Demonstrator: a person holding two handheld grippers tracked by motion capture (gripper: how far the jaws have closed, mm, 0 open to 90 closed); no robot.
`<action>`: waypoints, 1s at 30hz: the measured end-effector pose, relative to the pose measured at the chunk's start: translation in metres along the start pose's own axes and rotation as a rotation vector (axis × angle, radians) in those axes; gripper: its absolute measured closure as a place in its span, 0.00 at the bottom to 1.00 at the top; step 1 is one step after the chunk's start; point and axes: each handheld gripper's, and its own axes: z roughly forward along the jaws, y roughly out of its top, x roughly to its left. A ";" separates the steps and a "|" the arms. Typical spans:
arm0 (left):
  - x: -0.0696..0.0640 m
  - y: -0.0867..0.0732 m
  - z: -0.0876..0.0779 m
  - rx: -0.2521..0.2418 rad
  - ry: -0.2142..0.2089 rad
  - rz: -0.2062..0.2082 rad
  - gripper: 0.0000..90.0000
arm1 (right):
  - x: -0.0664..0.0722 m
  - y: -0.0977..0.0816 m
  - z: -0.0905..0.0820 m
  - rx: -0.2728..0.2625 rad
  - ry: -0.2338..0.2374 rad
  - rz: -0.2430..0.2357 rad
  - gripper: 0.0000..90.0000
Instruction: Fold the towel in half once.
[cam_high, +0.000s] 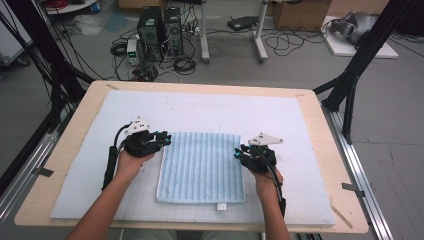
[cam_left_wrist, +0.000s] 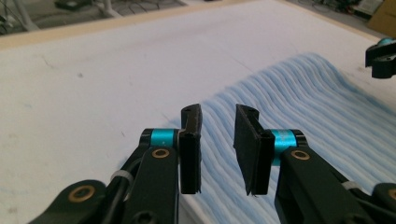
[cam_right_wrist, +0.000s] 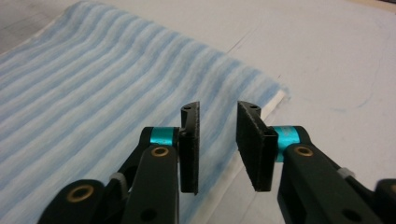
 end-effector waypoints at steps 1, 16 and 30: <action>0.001 0.001 0.003 0.005 0.005 -0.002 0.81 | -0.003 0.003 0.003 0.001 -0.002 -0.005 0.82; 0.024 -0.016 0.044 0.186 0.108 -0.060 0.93 | -0.034 0.018 0.065 0.165 -0.015 0.055 0.86; 0.024 0.000 0.021 0.039 0.114 -0.074 0.44 | -0.039 0.022 0.023 0.020 -0.021 0.056 0.58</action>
